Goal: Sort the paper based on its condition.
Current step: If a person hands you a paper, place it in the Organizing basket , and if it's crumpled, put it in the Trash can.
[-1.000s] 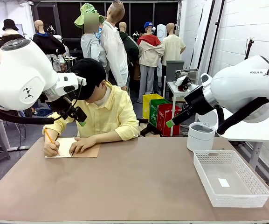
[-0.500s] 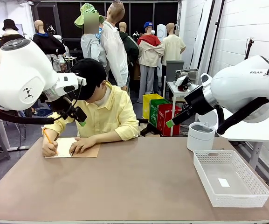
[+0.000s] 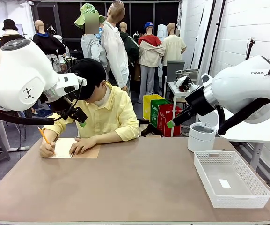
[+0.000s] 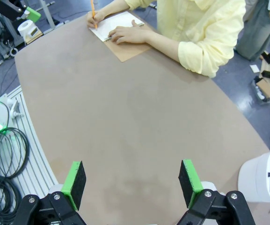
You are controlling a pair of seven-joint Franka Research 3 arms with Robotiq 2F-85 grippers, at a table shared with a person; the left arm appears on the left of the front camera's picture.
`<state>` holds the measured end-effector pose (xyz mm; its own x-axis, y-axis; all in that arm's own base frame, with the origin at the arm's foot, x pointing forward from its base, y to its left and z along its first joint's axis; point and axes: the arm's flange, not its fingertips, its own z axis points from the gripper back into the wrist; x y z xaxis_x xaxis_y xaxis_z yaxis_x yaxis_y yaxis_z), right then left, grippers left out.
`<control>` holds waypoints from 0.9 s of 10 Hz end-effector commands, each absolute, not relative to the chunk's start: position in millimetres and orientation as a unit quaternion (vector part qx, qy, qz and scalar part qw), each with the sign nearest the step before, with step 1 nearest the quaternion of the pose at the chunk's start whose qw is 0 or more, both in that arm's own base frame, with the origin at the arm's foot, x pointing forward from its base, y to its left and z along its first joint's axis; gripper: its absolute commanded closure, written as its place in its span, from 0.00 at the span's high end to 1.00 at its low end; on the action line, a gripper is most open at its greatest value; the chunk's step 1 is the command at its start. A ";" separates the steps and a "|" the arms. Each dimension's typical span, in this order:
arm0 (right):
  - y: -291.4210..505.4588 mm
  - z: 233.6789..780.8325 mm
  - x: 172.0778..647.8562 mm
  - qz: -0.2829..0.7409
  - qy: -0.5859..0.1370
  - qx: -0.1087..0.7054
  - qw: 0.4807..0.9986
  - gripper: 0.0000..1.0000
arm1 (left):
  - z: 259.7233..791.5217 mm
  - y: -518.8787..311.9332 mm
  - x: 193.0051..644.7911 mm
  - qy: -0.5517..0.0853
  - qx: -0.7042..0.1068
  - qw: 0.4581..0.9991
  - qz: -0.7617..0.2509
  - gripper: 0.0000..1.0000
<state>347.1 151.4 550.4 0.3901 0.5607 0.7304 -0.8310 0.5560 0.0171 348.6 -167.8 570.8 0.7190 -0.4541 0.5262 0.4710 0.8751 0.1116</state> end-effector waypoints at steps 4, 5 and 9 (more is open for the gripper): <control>152.6 549.9 346.8 0.427 -0.343 0.200 0.812 1.00 | 571.8 -167.8 348.5 -0.281 -0.014 0.926 -0.253 1.00; 152.6 549.9 346.8 0.427 -0.343 0.200 0.812 1.00 | 571.8 -167.8 348.5 -0.281 -0.014 0.926 -0.253 1.00; 152.6 549.9 346.8 0.427 -0.343 0.200 0.812 1.00 | 571.8 -167.8 348.5 -0.281 -0.014 0.926 -0.253 1.00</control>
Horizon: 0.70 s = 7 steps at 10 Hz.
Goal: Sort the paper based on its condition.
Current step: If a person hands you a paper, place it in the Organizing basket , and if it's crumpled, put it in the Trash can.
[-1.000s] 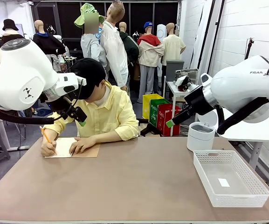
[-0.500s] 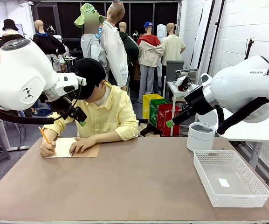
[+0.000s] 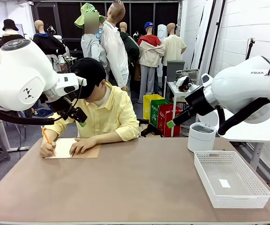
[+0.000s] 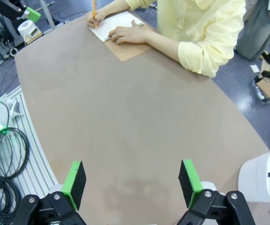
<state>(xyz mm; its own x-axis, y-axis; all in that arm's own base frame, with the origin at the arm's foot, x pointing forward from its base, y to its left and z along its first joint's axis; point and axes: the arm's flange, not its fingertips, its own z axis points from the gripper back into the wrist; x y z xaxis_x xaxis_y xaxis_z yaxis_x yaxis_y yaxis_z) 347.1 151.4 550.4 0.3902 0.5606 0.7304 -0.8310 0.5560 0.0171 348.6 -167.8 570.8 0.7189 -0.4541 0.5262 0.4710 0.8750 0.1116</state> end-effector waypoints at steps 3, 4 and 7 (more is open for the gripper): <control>152.6 549.9 346.8 0.427 -0.343 0.200 0.812 1.00 | 571.8 -167.8 348.5 -0.281 -0.014 0.926 -0.253 1.00; 152.6 549.9 346.8 0.427 -0.343 0.200 0.812 1.00 | 571.8 -167.8 348.5 -0.281 -0.014 0.926 -0.253 1.00; 152.6 549.9 346.8 0.427 -0.343 0.200 0.812 1.00 | 571.8 -167.8 348.5 -0.281 -0.014 0.926 -0.253 1.00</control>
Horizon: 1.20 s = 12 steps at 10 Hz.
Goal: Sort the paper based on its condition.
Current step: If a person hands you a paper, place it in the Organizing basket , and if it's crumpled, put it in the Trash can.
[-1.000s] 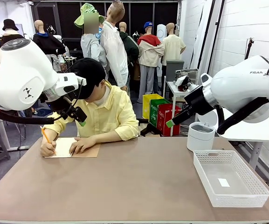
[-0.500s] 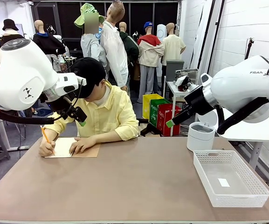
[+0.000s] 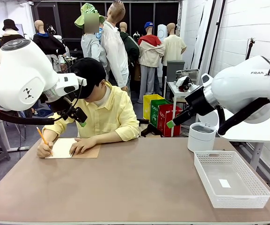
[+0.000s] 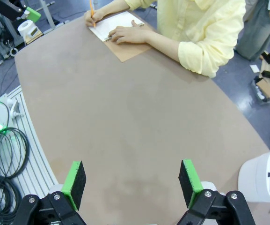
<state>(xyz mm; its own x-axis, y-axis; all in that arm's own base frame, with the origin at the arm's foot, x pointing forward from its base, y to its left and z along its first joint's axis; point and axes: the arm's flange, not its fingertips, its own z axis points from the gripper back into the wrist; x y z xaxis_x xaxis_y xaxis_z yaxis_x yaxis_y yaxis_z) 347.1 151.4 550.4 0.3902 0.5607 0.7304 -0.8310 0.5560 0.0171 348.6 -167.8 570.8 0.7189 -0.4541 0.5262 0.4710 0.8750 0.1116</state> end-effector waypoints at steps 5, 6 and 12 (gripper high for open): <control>152.6 549.9 346.8 0.427 -0.343 0.200 0.812 1.00 | 571.8 -167.8 348.5 -0.281 -0.014 0.926 -0.253 1.00; 152.6 549.9 346.8 0.427 -0.343 0.200 0.812 1.00 | 571.8 -167.8 348.5 -0.281 -0.014 0.926 -0.253 1.00; 152.6 549.9 346.8 0.427 -0.343 0.200 0.812 1.00 | 571.8 -167.8 348.5 -0.281 -0.014 0.926 -0.253 1.00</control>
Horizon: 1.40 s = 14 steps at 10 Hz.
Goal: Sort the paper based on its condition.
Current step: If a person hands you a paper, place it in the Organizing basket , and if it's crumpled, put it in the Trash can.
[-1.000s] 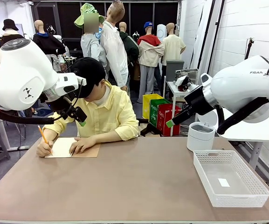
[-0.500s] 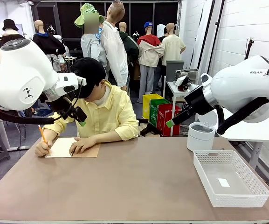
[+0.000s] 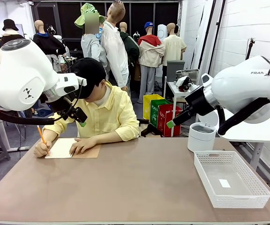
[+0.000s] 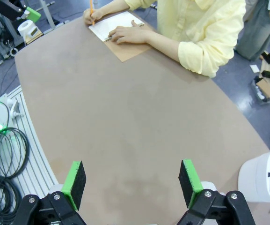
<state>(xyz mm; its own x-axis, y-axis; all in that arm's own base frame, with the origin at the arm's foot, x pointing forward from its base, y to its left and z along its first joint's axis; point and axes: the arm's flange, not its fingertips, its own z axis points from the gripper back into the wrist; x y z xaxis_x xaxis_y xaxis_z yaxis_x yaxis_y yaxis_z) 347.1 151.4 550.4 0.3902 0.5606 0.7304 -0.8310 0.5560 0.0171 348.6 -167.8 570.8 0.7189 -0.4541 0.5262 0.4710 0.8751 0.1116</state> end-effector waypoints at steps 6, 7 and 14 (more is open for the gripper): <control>152.6 549.9 346.8 0.427 -0.343 0.200 0.812 1.00 | 571.8 -167.8 348.5 -0.281 -0.014 0.926 -0.253 1.00; 152.6 549.9 346.8 0.427 -0.343 0.200 0.812 1.00 | 571.8 -167.8 348.5 -0.281 -0.014 0.926 -0.253 1.00; 152.6 549.9 346.8 0.427 -0.343 0.200 0.812 1.00 | 571.8 -167.8 348.5 -0.281 -0.014 0.926 -0.253 1.00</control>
<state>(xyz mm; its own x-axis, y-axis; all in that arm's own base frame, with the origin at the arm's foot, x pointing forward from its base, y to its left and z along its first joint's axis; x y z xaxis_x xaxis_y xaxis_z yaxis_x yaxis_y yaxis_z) 347.1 151.4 550.4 0.3902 0.5607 0.7304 -0.8310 0.5560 0.0171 348.6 -167.8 570.8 0.7189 -0.4541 0.5262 0.4710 0.8751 0.1116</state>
